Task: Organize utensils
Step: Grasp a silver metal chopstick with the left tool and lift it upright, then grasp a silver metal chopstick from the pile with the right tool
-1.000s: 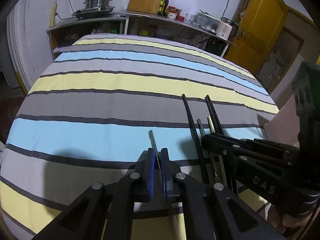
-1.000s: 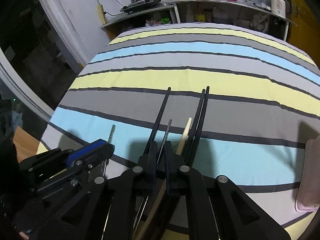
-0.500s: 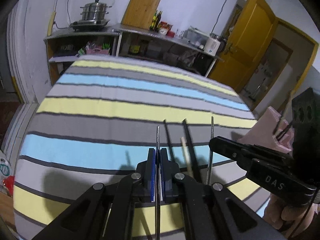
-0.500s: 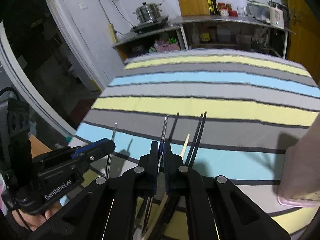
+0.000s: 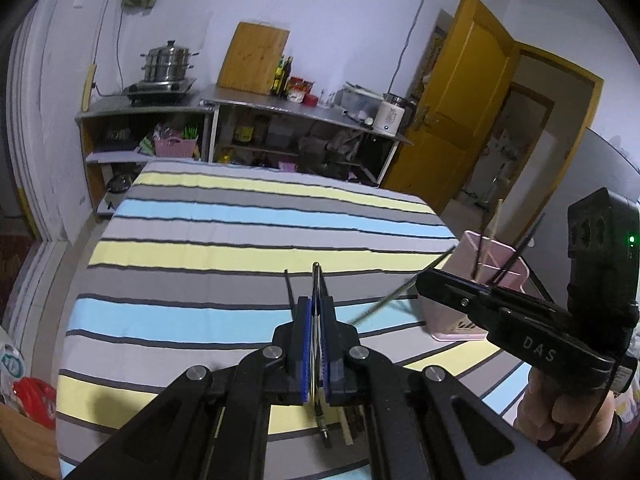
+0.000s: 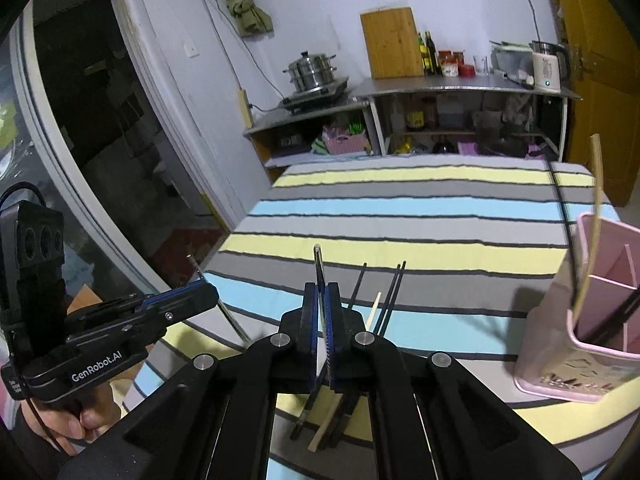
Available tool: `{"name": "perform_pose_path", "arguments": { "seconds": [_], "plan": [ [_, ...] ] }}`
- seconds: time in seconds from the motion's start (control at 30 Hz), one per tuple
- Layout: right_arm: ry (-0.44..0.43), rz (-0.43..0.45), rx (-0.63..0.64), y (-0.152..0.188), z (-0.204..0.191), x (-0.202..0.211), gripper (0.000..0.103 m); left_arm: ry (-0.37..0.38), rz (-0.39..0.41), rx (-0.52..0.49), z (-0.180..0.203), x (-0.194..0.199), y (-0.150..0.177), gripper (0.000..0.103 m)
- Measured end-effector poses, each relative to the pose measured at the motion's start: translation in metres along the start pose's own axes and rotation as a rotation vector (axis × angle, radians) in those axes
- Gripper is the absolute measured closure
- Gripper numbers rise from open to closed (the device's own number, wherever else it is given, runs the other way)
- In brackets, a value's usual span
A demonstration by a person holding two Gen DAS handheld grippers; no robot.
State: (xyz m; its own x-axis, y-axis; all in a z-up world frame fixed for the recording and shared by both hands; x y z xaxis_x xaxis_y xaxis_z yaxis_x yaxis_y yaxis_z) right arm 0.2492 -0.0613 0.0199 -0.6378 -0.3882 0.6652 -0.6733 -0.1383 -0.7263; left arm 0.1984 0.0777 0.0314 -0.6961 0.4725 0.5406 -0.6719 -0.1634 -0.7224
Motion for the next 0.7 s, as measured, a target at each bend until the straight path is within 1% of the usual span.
{"name": "perform_pose_path", "arguments": {
  "seconds": [0.17, 0.2, 0.37, 0.6, 0.7],
  "plan": [
    [0.008, 0.029, -0.009, -0.004, 0.007, 0.017, 0.101, 0.013, 0.016, -0.023, 0.016, 0.01, -0.006, 0.099],
    [0.009, 0.034, -0.011, -0.004, 0.008, 0.02, 0.103, 0.015, 0.018, -0.027, 0.018, 0.011, -0.007, 0.099],
    [0.014, 0.058, -0.017, -0.008, 0.014, 0.032, 0.103, 0.026, 0.022, -0.049, 0.031, 0.014, -0.01, 0.1],
    [0.029, 0.052, -0.038, 0.002, 0.029, 0.035, 0.103, 0.029, 0.018, -0.041, 0.033, 0.012, -0.008, 0.1],
    [0.039, 0.033, -0.056, 0.009, 0.038, 0.031, 0.103, 0.032, 0.015, -0.034, 0.03, 0.01, -0.008, 0.1]
  ]
}}
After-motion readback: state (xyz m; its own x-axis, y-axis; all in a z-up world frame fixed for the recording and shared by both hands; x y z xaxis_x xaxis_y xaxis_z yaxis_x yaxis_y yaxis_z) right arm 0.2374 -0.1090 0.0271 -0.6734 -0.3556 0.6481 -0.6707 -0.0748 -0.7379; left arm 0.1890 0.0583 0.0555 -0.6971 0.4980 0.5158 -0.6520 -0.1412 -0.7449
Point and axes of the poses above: each gripper's, at about its wrist camera, not at the fingertips, and x roughly against the way its jaws point, z to its right, y to its underside, the point moved 6 cm from there along -x, roughly the way its jaws point, and after that the axes turned 13 degrees about y, right-handed, at the moved point
